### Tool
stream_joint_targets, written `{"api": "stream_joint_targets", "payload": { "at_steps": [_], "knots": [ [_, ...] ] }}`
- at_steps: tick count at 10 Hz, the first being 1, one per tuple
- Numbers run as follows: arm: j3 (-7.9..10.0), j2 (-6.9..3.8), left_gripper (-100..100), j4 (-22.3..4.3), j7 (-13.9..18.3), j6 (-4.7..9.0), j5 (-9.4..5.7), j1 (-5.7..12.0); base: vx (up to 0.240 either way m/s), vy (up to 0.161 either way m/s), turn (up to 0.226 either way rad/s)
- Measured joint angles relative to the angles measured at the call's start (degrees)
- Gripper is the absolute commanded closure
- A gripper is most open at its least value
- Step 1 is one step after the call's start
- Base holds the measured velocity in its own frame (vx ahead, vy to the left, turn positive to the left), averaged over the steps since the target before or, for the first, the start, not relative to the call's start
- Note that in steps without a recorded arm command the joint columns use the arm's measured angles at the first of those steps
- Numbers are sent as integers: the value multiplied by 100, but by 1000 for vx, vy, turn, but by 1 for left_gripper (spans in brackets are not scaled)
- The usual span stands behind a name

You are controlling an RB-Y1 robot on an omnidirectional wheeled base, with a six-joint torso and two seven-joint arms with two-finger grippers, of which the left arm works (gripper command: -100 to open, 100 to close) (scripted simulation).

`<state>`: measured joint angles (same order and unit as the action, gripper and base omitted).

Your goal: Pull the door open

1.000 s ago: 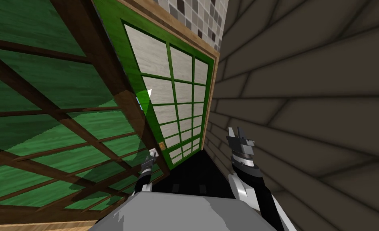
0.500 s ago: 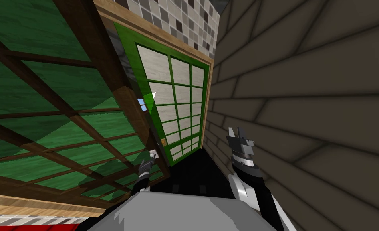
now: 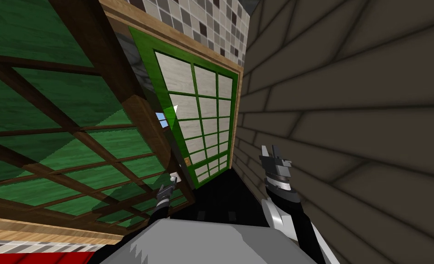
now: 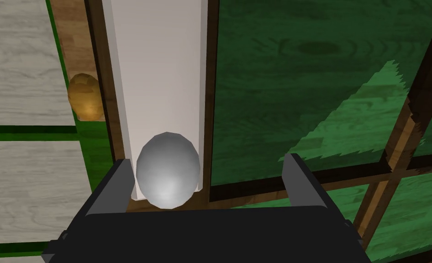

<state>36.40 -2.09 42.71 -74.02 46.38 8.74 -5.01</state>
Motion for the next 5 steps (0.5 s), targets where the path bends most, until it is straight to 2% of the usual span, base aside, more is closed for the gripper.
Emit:
{"api": "stream_joint_targets", "payload": {
  "at_steps": [1,2,3,5],
  "knots": [
    [32,-100,100,-299,11,125,-35,133,-42,-13,33],
    [43,-73,100,-327,-5,179,-40,121,-20,-11,-9],
    [-5,-25,100,-118,56,101,-14,-36,-7,-2,18],
    [10,4,100,-109,29,29,-19,-7,-21,-9,-5]
  ]
}}
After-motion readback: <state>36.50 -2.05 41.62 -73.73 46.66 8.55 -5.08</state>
